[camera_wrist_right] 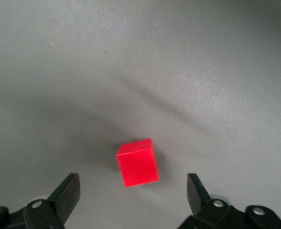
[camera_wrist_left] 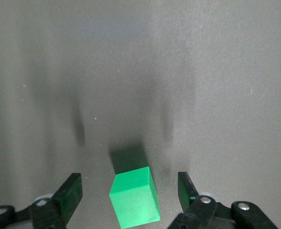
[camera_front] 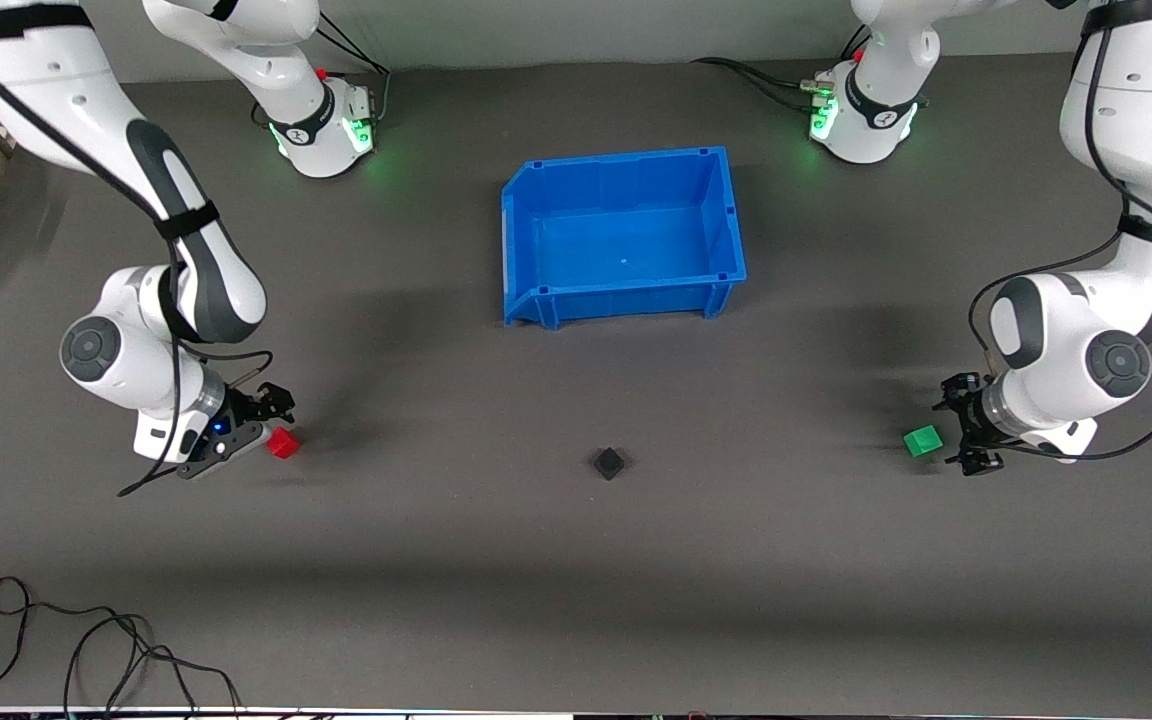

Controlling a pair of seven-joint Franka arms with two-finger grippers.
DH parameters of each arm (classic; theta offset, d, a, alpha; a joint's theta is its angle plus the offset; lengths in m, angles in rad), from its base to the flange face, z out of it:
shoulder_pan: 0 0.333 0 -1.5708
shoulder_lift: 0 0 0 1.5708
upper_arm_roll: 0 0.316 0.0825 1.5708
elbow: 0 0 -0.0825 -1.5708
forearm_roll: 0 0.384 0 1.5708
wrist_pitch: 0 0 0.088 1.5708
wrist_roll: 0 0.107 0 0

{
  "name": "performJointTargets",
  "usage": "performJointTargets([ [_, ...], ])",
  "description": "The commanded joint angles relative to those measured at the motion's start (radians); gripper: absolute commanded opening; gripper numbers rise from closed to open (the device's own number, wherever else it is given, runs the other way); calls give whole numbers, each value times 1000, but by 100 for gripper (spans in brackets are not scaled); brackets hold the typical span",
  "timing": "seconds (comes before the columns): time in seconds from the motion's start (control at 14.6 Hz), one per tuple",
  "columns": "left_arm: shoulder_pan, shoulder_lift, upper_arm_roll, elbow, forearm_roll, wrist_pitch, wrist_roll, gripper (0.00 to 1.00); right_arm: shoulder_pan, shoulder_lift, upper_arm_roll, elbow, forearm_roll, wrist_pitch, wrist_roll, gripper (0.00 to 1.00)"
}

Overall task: Attach green and red cubes to black cube
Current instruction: 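Lower the right gripper onto red while the left gripper lowers onto green, then close the right gripper on red while the left gripper grips green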

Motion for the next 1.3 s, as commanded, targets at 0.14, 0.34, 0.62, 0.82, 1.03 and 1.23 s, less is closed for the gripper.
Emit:
performJointTargets([
  [0.14, -36, 14, 5, 17, -11, -9, -32, 91, -7, 75, 7, 3, -11, 121, -97, 99],
  [0.34, -46, 29, 7, 17, -13, 21, -61, 88, -7, 100, 7, -8, -11, 168, -103, 99],
  [0.62, -35, 29, 8, 11, -8, 49, -71, 81, -8, 106, 8, -13, -6, 179, -100, 99],
  [0.82, -32, 30, 12, -1, 0, 67, -71, 82, -3, 104, 11, -9, -3, 176, -86, 91],
  [1.03, -38, 30, 12, -5, 6, 78, -65, 79, 3, 104, 13, -8, 27, 173, -86, 91],
  [1.23, -32, 26, 13, -13, 7, 95, -68, 79, 3, 106, 13, -8, 29, 173, -86, 91],
])
